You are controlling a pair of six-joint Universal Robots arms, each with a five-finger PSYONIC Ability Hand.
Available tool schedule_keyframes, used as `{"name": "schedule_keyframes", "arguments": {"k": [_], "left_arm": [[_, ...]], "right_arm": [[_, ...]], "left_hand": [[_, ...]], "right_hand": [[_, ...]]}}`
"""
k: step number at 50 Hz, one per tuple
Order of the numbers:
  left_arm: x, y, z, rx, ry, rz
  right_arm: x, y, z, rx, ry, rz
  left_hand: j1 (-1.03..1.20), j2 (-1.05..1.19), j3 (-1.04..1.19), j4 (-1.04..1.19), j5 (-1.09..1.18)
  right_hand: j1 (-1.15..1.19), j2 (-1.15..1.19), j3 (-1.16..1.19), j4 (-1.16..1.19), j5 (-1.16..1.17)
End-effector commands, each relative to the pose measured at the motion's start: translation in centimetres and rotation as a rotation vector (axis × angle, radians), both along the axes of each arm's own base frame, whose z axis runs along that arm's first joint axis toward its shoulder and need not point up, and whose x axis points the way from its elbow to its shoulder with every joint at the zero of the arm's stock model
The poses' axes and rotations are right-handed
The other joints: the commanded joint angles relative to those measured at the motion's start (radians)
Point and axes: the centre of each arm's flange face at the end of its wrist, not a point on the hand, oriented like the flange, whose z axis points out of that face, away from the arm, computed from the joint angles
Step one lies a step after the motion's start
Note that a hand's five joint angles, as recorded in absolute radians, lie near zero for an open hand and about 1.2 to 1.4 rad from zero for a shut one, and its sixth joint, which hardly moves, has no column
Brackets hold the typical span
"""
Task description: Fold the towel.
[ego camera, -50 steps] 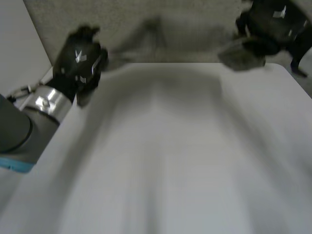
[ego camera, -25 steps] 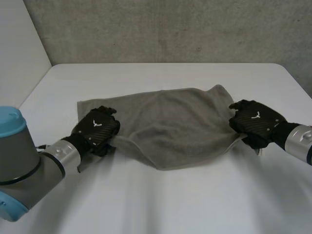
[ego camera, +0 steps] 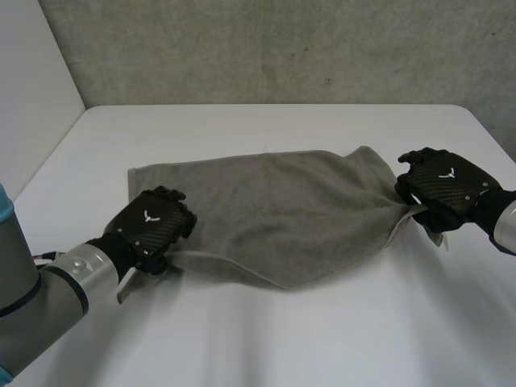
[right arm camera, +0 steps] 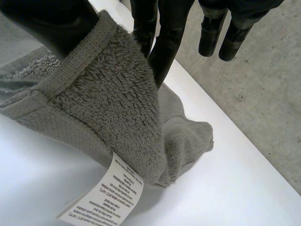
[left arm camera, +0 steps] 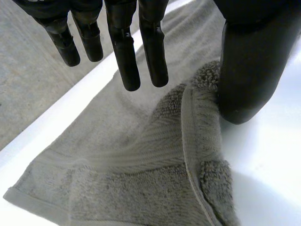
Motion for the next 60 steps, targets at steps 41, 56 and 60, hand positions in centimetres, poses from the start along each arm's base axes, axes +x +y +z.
{"name": "schedule_keyframes", "arguments": {"k": [41,56,60], "left_arm": [[2.8,8.7,7.6,0.08,-0.1,-0.025],[-0.1,-1.5,3.9,-0.016,-0.101,-0.036],[-0.9,-3.3,2.7,-0.005,-0.105,-0.047]], "right_arm": [[-7.6,5.4,5.3,0.266,0.251,0.129],[-5.4,-3.0,3.7,0.254,0.109,0.17],[-4.9,-4.9,2.4,0.242,0.136,0.116]], "left_hand": [[0.738,0.734,-0.038,-0.047,0.76],[0.738,0.734,-0.038,-0.047,0.76],[0.738,0.734,-0.038,-0.047,0.76]], "right_hand": [[0.11,0.065,0.018,0.028,0.062],[0.11,0.065,0.018,0.028,0.062],[0.11,0.065,0.018,0.028,0.062]]}}
